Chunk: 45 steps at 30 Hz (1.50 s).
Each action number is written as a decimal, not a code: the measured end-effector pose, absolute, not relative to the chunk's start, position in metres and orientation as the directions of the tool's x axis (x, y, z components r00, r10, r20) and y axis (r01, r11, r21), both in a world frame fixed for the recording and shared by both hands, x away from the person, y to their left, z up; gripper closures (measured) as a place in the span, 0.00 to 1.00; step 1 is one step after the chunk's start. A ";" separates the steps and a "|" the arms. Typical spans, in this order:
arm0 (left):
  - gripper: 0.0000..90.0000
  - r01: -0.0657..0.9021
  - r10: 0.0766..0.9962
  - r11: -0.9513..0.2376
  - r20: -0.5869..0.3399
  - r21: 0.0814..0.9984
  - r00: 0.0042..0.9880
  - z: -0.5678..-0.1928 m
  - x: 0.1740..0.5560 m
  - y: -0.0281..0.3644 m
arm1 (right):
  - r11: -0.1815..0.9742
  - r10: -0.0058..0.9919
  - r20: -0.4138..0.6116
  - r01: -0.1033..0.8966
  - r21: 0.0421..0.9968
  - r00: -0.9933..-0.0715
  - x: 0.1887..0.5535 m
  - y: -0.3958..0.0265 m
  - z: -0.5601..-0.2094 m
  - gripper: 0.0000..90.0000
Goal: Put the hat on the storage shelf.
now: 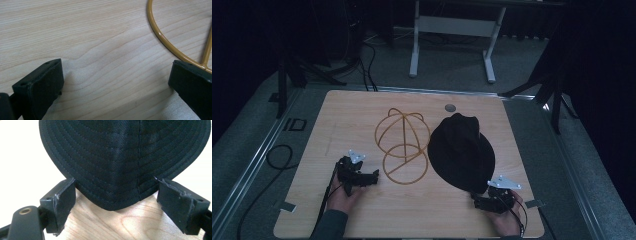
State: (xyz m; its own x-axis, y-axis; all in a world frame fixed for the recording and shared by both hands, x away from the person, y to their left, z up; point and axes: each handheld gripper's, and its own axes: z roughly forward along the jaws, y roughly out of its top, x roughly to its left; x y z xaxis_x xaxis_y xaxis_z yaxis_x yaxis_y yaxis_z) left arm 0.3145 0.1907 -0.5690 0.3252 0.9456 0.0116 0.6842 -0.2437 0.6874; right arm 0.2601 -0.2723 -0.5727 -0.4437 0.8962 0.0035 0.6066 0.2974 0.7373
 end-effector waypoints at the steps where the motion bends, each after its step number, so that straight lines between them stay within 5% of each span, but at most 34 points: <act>1: 0.00 0.684 0.946 -0.244 0.012 0.687 0.325 -0.569 0.314 0.191 | 0.297 0.896 0.004 0.607 0.737 -0.444 0.260 -0.272 -0.573 0.17; 25: 0.00 0.684 0.946 -0.244 0.012 0.687 0.325 -0.569 0.314 0.191 | 0.317 0.887 0.002 0.612 0.724 -0.462 0.262 -0.273 -0.570 0.19; 45: 0.00 0.684 0.946 -0.242 0.011 0.688 0.324 -0.569 0.314 0.191 | 0.379 0.845 0.049 0.660 0.648 -0.533 0.266 -0.277 -0.552 0.11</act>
State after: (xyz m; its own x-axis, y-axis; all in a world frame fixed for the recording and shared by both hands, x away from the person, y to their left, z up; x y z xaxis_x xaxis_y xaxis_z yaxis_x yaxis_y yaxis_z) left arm 0.3145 0.1906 -0.5690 0.3241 0.9460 0.0106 0.6841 -0.2421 0.6881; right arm 0.2658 -0.2772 -0.5524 -0.5327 0.8448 0.0493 0.6604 0.3786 0.6485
